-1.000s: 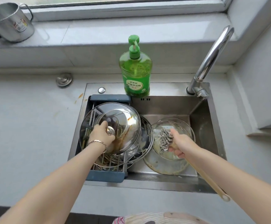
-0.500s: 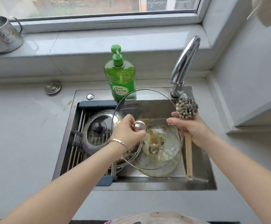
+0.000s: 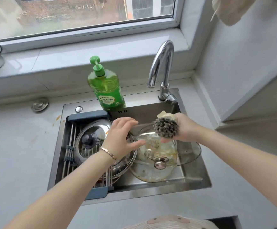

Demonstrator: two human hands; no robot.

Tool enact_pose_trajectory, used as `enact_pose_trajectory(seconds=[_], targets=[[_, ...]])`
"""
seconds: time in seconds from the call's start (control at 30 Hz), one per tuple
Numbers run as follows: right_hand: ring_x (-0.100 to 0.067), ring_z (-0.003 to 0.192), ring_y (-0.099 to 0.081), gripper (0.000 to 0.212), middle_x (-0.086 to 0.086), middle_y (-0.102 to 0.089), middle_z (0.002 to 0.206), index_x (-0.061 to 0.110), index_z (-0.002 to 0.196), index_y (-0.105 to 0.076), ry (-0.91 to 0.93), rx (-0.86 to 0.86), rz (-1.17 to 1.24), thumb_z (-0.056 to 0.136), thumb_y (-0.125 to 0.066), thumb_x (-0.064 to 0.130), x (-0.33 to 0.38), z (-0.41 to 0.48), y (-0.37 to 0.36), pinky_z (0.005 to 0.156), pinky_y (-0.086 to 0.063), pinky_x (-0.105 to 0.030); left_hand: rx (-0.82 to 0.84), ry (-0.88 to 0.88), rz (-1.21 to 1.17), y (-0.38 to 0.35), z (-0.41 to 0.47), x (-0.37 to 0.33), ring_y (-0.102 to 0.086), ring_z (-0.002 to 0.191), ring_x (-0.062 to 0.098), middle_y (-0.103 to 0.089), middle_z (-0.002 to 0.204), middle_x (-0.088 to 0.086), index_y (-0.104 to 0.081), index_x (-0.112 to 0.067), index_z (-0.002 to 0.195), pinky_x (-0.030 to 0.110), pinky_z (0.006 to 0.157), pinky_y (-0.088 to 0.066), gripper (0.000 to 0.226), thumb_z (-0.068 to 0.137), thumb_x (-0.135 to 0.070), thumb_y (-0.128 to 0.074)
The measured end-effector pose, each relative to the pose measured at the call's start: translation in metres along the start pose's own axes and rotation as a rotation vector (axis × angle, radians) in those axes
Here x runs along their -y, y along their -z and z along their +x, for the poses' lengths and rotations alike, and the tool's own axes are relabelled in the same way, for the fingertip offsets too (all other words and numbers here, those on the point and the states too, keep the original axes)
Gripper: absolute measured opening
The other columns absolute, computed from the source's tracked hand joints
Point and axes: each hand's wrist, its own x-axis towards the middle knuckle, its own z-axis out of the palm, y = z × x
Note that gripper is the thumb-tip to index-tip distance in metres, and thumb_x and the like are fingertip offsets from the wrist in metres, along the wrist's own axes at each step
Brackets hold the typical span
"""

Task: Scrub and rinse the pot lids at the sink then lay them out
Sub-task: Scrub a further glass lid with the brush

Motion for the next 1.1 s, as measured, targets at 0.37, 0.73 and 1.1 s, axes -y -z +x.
enact_pose_trajectory(seconds=[0.37, 0.73, 1.1], targets=[[-0.001, 0.057, -0.047, 0.043, 0.017, -0.051, 0.049, 0.032, 0.047, -0.051, 0.084, -0.048, -0.262, 0.08, -0.071, 0.013, 0.01, 0.012, 0.007, 0.068, -0.045, -0.029, 0.276, 0.485, -0.641, -0.012, -0.022, -0.033, -0.069, 0.08, 0.017, -0.073, 0.084, 0.008, -0.069, -0.001, 0.087, 0.037, 0.08, -0.057, 0.038, 0.091, -0.036, -0.054], [-0.019, 0.119, -0.046, 0.073, -0.005, -0.041, 0.139, 0.022, 0.147, -0.015, -0.378, -0.174, 0.031, 0.089, -0.048, 0.052, -0.028, -0.012, -0.054, 0.097, -0.038, -0.034, -0.282, 0.883, -1.028, 0.015, -0.024, -0.042, -0.071, 0.069, 0.023, -0.07, 0.08, 0.018, -0.064, -0.001, 0.09, 0.029, 0.059, -0.059, 0.042, 0.098, -0.034, -0.04], [-0.022, 0.074, -0.051, 0.022, 0.004, -0.053, 0.078, 0.029, 0.098, -0.045, -0.234, -0.233, -0.385, 0.096, -0.031, 0.046, -0.006, 0.003, -0.055, 0.061, -0.036, -0.03, -0.439, 0.743, -1.043, 0.029, -0.028, -0.082, -0.062, 0.063, 0.028, -0.062, 0.071, 0.022, -0.06, -0.004, 0.073, 0.027, 0.051, -0.054, 0.039, 0.097, -0.03, -0.044]])
